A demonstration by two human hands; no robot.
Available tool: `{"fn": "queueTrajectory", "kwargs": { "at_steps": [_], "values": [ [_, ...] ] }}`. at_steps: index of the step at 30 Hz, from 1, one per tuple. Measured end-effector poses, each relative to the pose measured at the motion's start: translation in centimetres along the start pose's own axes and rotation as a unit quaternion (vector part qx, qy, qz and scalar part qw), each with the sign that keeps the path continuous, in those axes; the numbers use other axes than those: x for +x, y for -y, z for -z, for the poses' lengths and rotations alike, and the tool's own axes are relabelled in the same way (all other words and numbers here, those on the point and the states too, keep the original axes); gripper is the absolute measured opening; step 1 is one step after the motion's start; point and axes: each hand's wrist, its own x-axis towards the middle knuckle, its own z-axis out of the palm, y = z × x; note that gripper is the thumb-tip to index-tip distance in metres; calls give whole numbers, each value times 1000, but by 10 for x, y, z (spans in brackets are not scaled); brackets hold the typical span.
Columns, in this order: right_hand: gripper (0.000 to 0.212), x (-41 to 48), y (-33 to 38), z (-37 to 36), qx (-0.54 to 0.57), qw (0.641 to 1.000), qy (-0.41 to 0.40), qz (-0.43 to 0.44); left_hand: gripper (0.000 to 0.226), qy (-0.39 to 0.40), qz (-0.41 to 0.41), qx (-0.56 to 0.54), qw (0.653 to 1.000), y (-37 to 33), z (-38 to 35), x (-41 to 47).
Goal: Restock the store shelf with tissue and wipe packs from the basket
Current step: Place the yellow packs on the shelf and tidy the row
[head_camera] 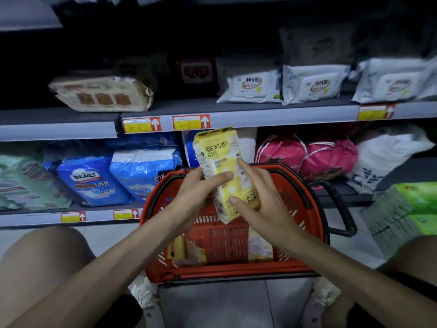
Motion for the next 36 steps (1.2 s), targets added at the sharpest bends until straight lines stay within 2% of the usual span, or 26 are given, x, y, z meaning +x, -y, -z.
{"fn": "queueTrajectory", "kwargs": {
  "at_steps": [4, 9, 14, 19, 24, 32, 36],
  "values": [
    [79, 6, 16, 15, -14, 999, -39, 32, 37, -5, -24, -18, 1000, -24, 3, -5],
    [97, 8, 33, 26, -93, 994, -39, 51, 40, -30, -79, -31, 996, -56, -2, -11],
    [113, 23, 66, 39, -150, 978, -114, 87, 43, -31, -131, -23, 991, -100, -18, -11],
    [109, 53, 103, 63, -163, 950, -229, 137, 46, -41, -224, 2, 974, -164, -41, -6],
    [102, 92, 133, 95, -128, 933, -291, 171, 39, -23, -295, 63, 953, -219, -53, 7],
    [97, 167, 170, 118, -132, 911, -343, 184, 32, -153, -364, 133, 909, -270, -64, 44],
    [94, 211, 184, 133, -156, 900, -368, 176, 33, -184, -396, 134, 890, -303, -67, 79]
  ]
}}
